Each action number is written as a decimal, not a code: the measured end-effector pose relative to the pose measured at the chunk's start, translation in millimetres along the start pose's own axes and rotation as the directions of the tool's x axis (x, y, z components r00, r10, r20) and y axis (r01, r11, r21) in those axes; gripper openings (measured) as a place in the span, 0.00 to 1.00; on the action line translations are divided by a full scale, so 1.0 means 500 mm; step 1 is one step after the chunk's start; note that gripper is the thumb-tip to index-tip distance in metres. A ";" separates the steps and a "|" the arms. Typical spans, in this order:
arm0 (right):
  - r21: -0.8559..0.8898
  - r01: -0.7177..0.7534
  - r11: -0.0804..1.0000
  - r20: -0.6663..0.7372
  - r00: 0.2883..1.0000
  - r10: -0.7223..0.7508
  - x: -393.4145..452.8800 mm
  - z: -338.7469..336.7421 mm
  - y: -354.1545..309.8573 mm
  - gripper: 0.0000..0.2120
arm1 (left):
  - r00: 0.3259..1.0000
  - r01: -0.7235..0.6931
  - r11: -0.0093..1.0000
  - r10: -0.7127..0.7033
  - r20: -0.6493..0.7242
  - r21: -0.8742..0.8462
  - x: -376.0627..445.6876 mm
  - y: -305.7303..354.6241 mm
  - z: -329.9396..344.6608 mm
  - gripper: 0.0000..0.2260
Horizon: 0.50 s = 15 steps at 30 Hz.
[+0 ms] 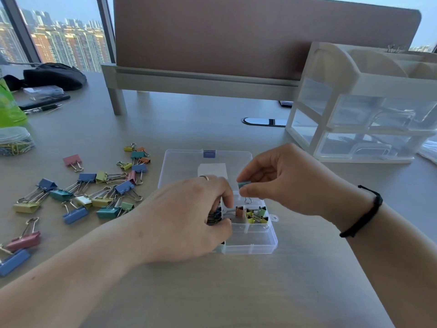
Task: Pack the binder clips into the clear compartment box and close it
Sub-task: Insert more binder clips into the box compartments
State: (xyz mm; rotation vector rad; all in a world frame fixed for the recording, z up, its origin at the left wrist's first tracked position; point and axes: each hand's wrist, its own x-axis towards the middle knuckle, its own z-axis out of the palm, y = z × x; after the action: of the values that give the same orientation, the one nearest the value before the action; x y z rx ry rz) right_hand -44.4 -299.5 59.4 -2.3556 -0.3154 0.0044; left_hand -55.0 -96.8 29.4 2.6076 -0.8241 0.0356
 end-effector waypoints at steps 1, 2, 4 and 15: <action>0.033 0.004 0.999 -0.015 1.000 -0.003 0.000 0.001 -0.002 0.08 | 1.000 0.011 1.000 -0.011 0.000 -0.017 0.000 0.000 -0.002 0.10; 0.057 0.012 0.998 -0.023 1.000 -0.010 -0.001 0.003 -0.005 0.09 | 1.000 0.020 0.999 -0.020 -0.003 -0.029 -0.001 0.001 -0.005 0.11; 0.060 0.035 0.998 -0.019 0.999 -0.033 -0.004 0.010 -0.010 0.10 | 0.999 0.040 0.999 -0.041 -0.014 -0.036 -0.001 0.002 -0.009 0.12; -0.255 0.212 0.944 0.141 0.973 -0.180 -0.012 0.042 -0.017 0.07 | 0.997 0.074 0.997 -0.074 -0.036 -0.020 0.000 0.000 -0.016 0.08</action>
State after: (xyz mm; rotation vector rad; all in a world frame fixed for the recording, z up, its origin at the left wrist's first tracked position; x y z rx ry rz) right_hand -54.1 -280.9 49.5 -2.5863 -0.6433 0.0030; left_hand -54.4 -93.9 36.8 2.6093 -0.7112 0.0549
